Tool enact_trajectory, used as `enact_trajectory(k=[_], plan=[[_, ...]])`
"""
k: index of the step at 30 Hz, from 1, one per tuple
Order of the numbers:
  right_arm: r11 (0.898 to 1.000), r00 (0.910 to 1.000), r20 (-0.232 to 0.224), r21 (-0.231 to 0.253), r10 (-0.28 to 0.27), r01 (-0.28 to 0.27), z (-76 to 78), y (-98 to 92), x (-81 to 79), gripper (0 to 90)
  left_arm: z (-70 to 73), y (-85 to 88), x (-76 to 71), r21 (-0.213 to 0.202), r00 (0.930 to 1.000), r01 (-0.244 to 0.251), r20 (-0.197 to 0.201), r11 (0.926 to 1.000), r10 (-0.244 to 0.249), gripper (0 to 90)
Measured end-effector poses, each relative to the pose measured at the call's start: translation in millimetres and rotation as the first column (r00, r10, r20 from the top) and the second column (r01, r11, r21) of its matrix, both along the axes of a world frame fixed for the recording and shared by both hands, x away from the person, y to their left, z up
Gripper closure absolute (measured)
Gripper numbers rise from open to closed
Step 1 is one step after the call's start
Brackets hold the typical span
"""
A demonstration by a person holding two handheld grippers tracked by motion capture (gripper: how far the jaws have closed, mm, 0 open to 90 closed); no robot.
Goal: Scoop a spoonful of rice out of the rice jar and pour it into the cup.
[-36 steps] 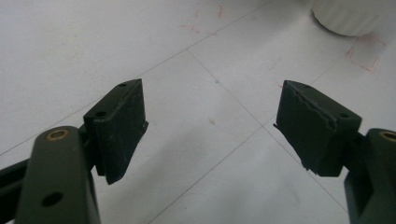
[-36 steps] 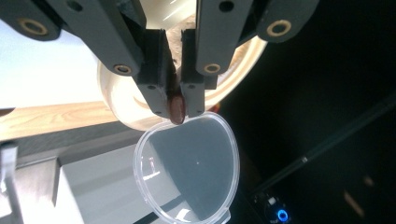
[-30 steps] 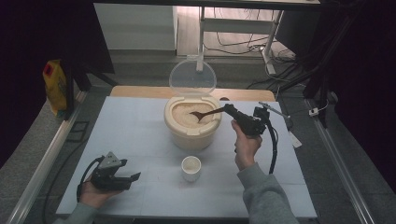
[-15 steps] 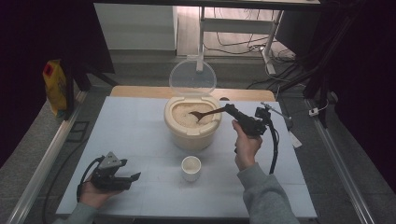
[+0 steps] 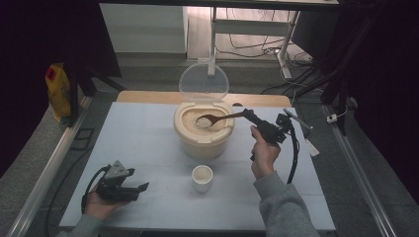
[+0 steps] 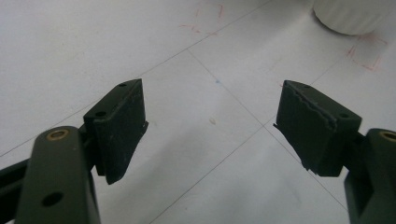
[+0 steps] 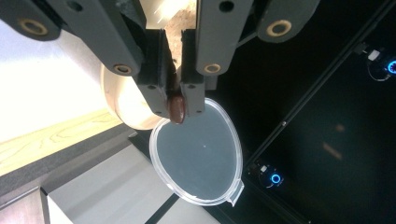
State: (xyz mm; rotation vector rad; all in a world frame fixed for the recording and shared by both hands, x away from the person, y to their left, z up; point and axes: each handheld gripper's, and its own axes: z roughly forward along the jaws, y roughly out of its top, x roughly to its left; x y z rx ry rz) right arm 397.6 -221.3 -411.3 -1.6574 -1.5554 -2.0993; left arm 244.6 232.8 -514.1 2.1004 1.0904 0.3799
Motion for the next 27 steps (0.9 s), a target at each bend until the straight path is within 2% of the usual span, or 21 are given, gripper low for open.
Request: enact_trajectory(k=[10, 27], plan=[[0.999, 0.9996, -0.027, 0.042, -0.013, 0.014, -3.8, -3.6, 0.9, 83.6, -0.3, -0.3, 0.2, 0.006, 1.0, -0.001, 0.001, 1.0, 0.001, 24.0], [0.999, 0.9999, -0.006, 0.048, 0.015, -0.015, 4.3, -11.6, -9.8, 83.6, -0.6, -0.5, 0.7, 0.005, 1.0, -0.003, 0.0, 1.0, 0.003, 23.9]])
